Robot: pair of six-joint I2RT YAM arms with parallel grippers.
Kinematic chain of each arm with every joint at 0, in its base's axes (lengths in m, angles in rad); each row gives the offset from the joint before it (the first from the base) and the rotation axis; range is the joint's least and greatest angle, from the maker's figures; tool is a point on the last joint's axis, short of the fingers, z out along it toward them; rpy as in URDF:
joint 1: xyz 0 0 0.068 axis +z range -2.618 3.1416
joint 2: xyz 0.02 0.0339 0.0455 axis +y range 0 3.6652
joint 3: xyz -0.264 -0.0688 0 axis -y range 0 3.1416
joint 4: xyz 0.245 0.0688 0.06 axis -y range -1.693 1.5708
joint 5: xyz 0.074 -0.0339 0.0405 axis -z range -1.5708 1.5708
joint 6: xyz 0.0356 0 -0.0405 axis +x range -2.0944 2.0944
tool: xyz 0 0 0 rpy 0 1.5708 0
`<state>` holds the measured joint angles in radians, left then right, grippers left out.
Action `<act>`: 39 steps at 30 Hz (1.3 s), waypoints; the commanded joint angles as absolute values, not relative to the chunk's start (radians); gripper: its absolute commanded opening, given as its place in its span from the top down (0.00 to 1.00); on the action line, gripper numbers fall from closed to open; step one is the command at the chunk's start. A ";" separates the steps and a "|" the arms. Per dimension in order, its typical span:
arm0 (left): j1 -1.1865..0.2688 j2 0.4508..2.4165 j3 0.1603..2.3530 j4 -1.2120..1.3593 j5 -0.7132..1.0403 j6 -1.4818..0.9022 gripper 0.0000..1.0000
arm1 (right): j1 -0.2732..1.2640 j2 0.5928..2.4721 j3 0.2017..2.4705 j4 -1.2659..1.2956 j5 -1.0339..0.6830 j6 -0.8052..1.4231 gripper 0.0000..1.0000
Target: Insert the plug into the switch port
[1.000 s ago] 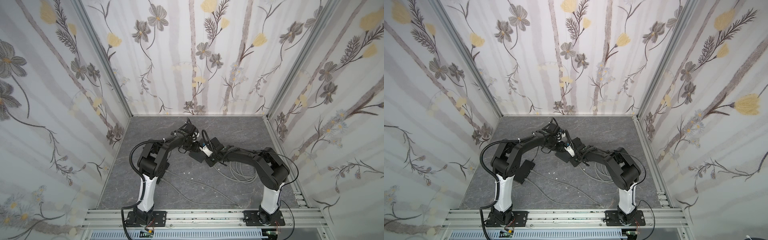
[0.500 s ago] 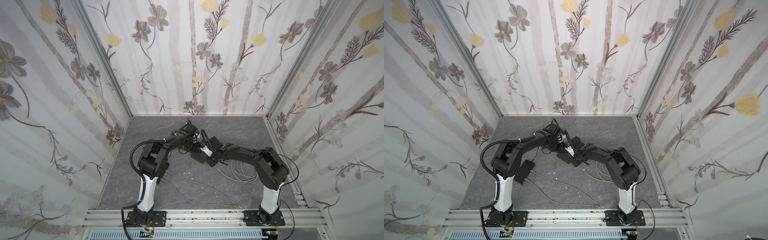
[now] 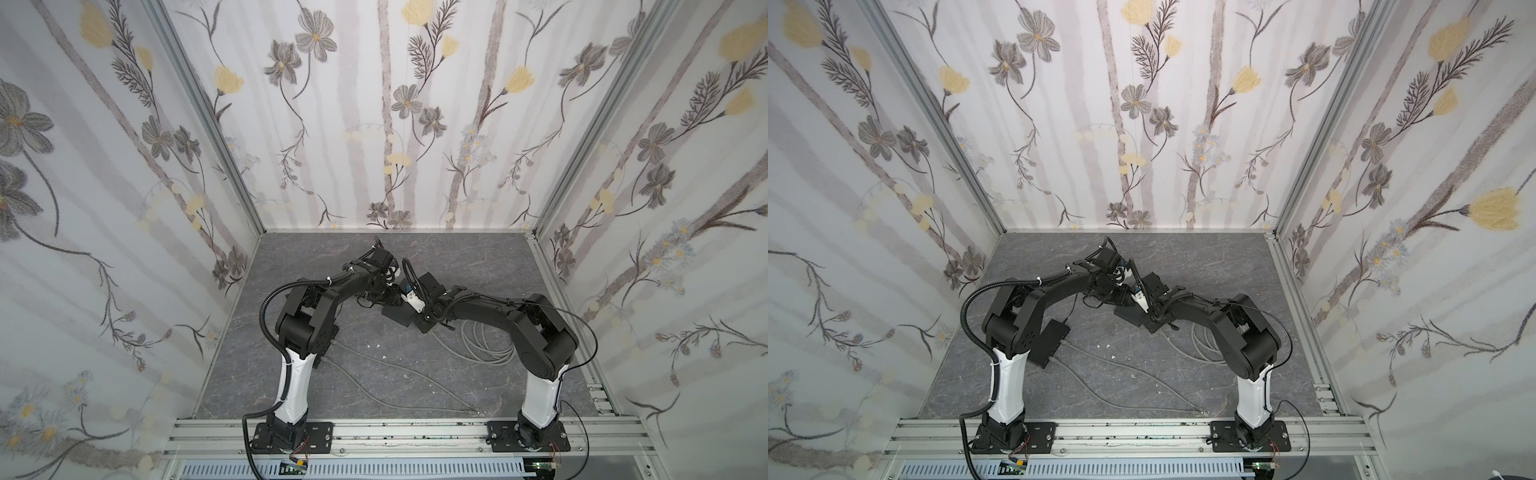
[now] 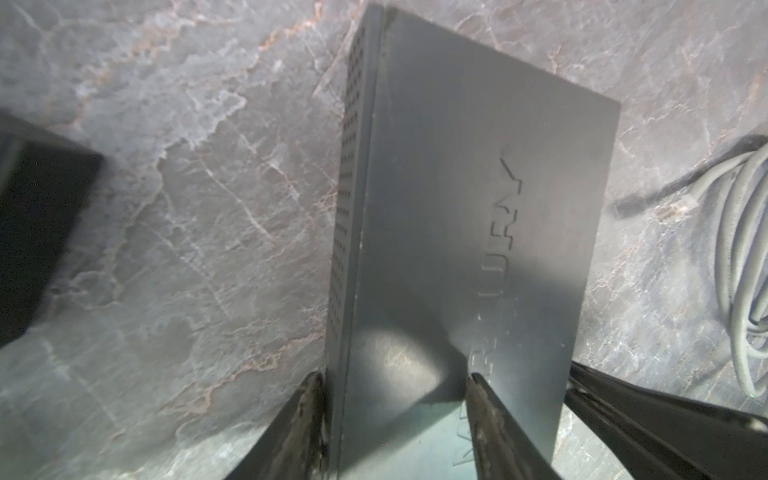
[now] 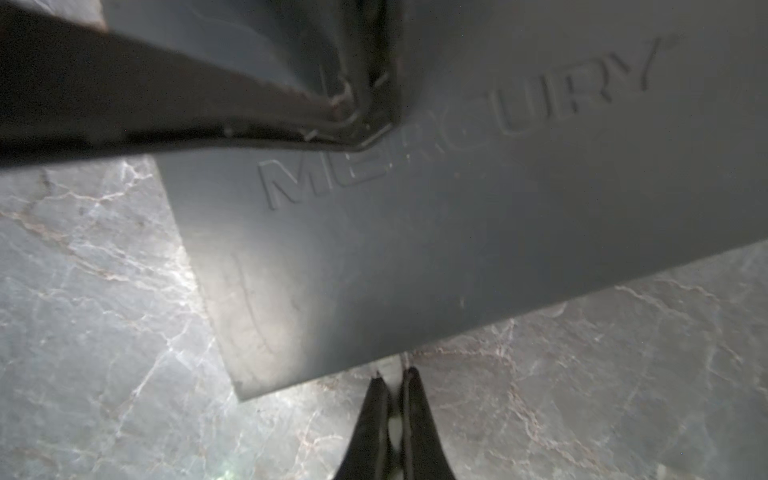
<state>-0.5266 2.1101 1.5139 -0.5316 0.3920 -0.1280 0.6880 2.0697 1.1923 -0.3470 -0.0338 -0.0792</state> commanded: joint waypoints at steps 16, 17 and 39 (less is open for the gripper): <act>-0.448 1.985 1.622 -0.724 0.442 -0.098 0.34 | 0.697 2.060 1.121 0.084 -0.041 -0.039 1.00; -0.437 1.975 1.626 -0.719 0.440 -0.103 0.34 | 0.698 2.052 1.104 0.087 -0.035 -0.031 1.00; -0.379 1.653 1.463 -0.577 0.417 -0.128 0.29 | 0.703 1.734 0.948 -0.023 0.068 0.095 0.49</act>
